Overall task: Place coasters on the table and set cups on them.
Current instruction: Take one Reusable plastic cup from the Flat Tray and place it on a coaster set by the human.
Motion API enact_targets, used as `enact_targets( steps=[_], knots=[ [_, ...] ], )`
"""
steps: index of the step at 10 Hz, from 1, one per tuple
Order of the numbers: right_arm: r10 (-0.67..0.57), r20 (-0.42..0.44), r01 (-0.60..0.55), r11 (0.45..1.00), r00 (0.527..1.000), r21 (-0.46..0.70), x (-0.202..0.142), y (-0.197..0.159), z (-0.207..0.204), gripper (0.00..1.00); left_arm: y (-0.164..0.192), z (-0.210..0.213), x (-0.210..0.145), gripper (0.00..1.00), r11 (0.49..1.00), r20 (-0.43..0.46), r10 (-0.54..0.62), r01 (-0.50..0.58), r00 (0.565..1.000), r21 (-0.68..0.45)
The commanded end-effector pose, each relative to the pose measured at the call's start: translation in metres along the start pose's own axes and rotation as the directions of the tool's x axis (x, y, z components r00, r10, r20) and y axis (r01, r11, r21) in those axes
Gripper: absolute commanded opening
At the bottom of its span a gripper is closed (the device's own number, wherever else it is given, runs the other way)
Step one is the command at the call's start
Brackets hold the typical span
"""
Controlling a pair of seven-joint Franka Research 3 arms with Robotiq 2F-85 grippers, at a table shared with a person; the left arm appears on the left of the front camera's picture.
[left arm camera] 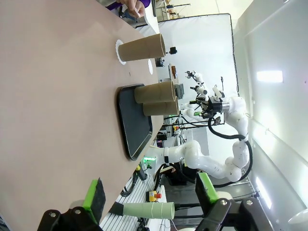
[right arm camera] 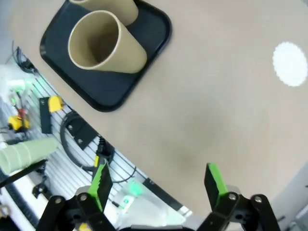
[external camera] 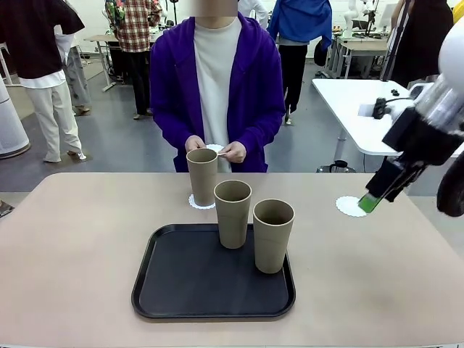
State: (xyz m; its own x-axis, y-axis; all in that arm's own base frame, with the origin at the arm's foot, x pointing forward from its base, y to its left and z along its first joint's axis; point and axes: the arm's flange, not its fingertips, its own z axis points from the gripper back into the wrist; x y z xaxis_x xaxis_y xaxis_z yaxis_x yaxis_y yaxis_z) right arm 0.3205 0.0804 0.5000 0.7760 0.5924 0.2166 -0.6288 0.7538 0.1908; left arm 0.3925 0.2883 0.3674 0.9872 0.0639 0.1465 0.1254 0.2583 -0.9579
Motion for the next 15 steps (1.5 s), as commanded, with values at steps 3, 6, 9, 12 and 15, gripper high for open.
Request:
enact_targets(
  steps=[3,6,9,12,15],
  knots=[
    [0.021,-0.021,-0.021,1.000,1.000,-0.002,0.000,-0.004,-0.016,1.00,-0.002,0.002,0.000,1.00,1.000,0.003,0.003,-0.003,1.000,0.003],
    [0.021,-0.021,-0.021,1.000,1.000,-0.002,0.000,-0.004,-0.016,1.00,-0.002,0.002,0.000,1.00,1.000,0.003,0.003,-0.003,1.000,0.003],
    [0.406,0.456,-0.526,0.833,0.792,0.172,-0.016,-0.027,-0.016,1.00,-0.002,0.002,0.000,1.00,1.000,0.003,0.003,-0.003,1.000,0.003],
    [0.385,0.729,-0.694,0.700,0.566,0.169,-0.027,-0.065,-0.057,1.00,-0.002,0.002,0.000,1.00,1.000,0.003,0.003,-0.003,1.000,0.003],
    [0.341,0.857,-0.797,0.591,0.386,0.124,-0.035,-0.094,-0.108,1.00,-0.002,0.002,0.000,1.00,1.000,0.003,0.003,-0.003,1.000,0.003]
  ],
)
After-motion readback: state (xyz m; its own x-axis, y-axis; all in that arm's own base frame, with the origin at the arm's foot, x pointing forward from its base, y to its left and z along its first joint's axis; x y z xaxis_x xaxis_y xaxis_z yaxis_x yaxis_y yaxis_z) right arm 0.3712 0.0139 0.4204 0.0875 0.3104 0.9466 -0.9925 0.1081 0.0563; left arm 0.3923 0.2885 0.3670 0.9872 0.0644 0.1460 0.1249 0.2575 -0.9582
